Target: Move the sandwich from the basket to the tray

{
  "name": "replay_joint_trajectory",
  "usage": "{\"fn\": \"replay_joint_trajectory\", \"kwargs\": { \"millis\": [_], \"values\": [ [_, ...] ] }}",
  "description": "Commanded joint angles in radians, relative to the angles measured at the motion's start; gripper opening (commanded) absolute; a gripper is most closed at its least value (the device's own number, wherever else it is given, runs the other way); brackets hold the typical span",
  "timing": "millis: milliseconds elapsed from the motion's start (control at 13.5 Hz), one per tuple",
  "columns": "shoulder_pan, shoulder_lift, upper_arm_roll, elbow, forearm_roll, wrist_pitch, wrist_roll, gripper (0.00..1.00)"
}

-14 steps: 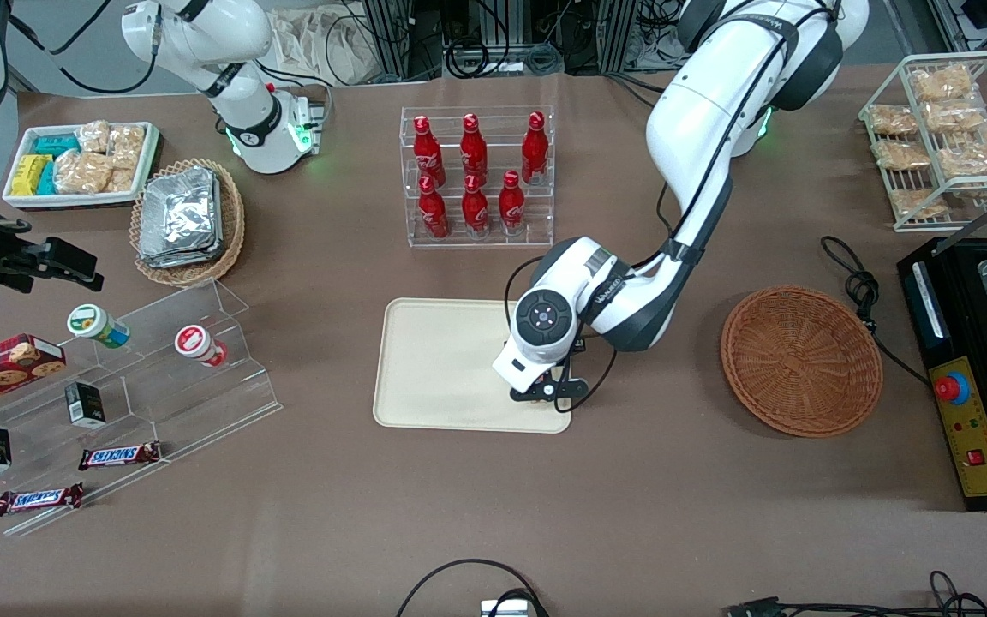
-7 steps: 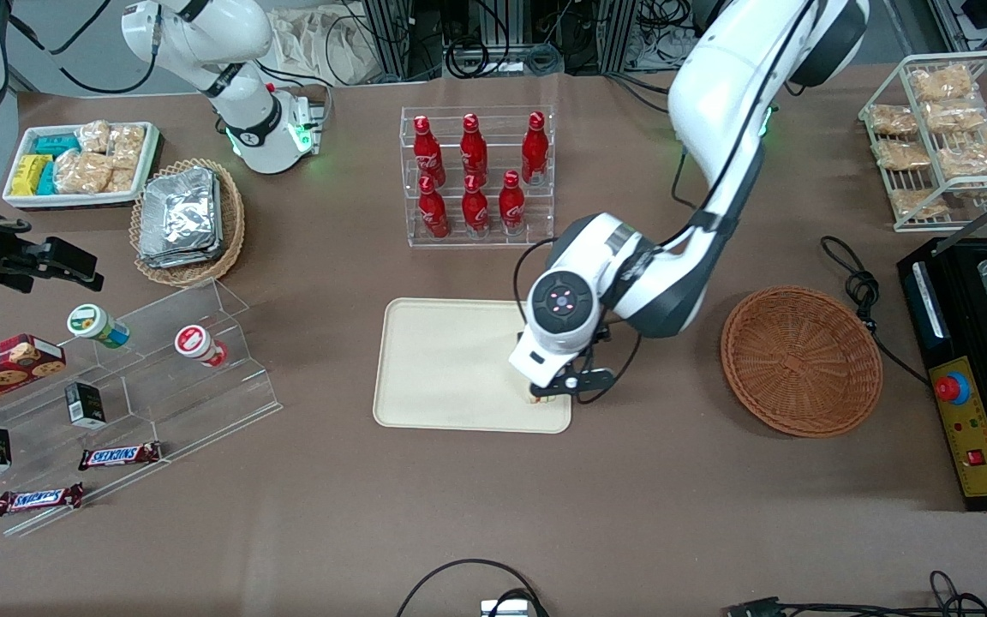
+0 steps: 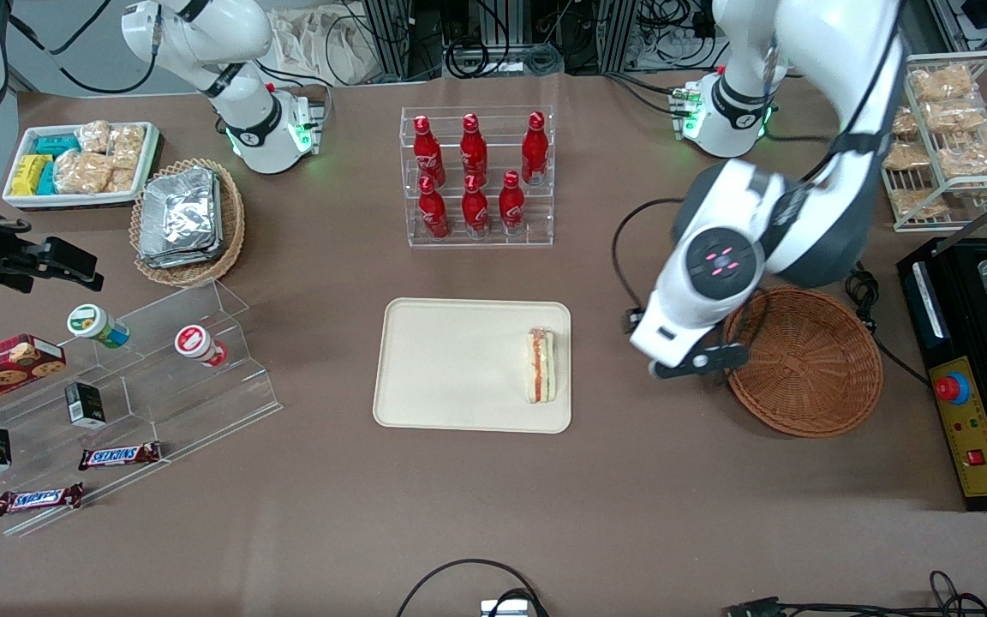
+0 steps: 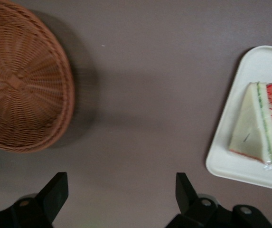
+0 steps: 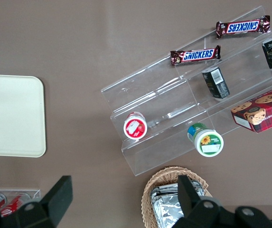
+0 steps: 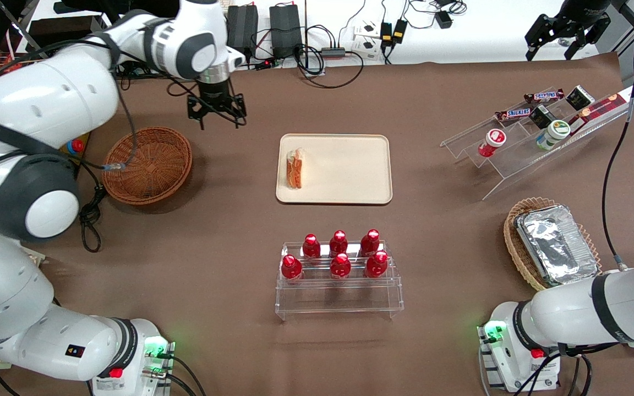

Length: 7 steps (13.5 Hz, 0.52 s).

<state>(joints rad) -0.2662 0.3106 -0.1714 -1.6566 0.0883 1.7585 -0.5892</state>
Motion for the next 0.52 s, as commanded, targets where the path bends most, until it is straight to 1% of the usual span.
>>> {"fn": "replay_joint_trajectory", "kwargs": {
  "millis": [0, 148, 370, 444],
  "values": [
    [0.117, -0.108, -0.01, -0.071, -0.011, 0.006, 0.128, 1.0],
    [0.218, -0.111, -0.01, -0.013, -0.013, -0.022, 0.269, 1.0],
    [0.338, -0.094, -0.008, 0.081, -0.028, -0.115, 0.299, 1.0],
    [0.36, -0.09, -0.008, 0.092, -0.028, -0.131, 0.304, 1.0]
  ]
}}
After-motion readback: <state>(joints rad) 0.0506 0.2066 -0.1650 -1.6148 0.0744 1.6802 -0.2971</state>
